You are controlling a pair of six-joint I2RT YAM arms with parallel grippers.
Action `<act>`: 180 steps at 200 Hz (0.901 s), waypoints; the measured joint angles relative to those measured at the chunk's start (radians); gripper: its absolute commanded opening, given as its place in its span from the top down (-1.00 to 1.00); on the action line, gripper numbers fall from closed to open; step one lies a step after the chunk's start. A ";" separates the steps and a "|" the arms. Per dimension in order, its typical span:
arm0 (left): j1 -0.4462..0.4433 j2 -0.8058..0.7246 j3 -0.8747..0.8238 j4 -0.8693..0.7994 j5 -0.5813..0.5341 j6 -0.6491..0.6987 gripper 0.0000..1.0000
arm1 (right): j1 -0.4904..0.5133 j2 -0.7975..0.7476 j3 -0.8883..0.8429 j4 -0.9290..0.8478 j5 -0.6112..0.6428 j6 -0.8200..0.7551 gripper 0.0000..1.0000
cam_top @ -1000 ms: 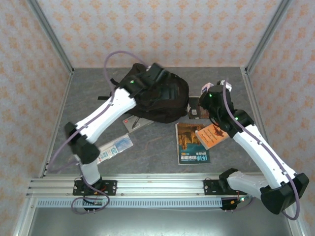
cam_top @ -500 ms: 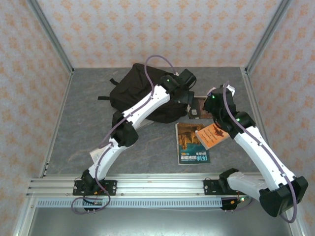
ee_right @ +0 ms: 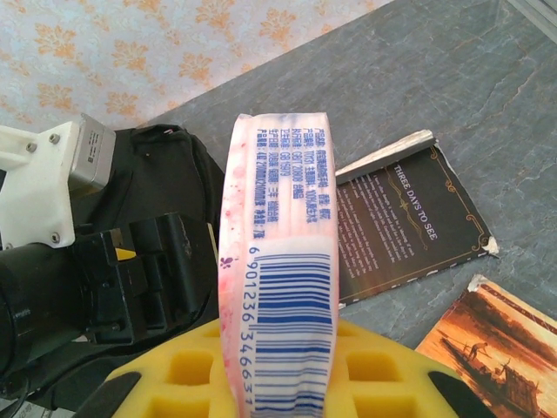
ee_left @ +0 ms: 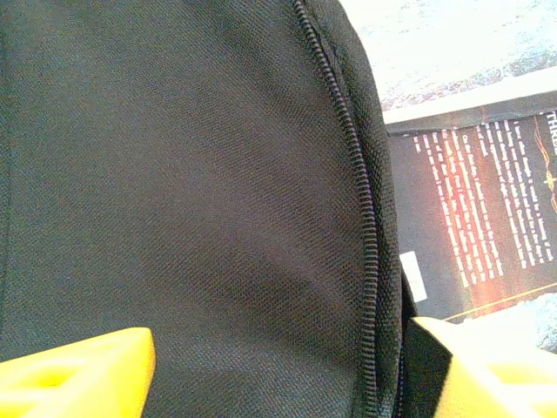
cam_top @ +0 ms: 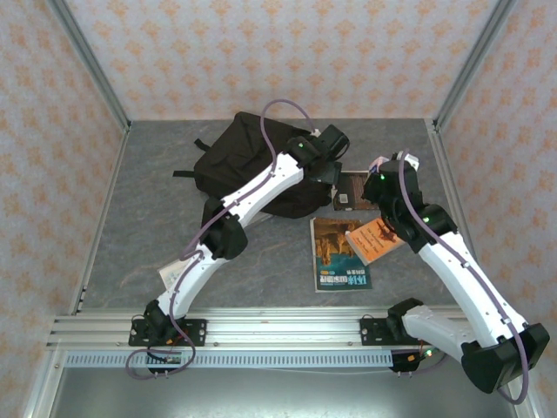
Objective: Pack the student bag
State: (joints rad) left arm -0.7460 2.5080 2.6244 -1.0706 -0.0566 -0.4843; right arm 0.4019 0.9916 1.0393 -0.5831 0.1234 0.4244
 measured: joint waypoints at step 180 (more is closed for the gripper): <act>0.059 0.037 0.001 0.079 0.235 -0.031 1.00 | 0.000 -0.009 -0.035 0.008 0.005 -0.023 0.69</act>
State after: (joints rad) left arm -0.6868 2.5446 2.6251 -0.9920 0.1787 -0.5148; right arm 0.4019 0.9825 1.0039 -0.5751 0.1287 0.4019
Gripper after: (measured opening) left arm 0.043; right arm 0.172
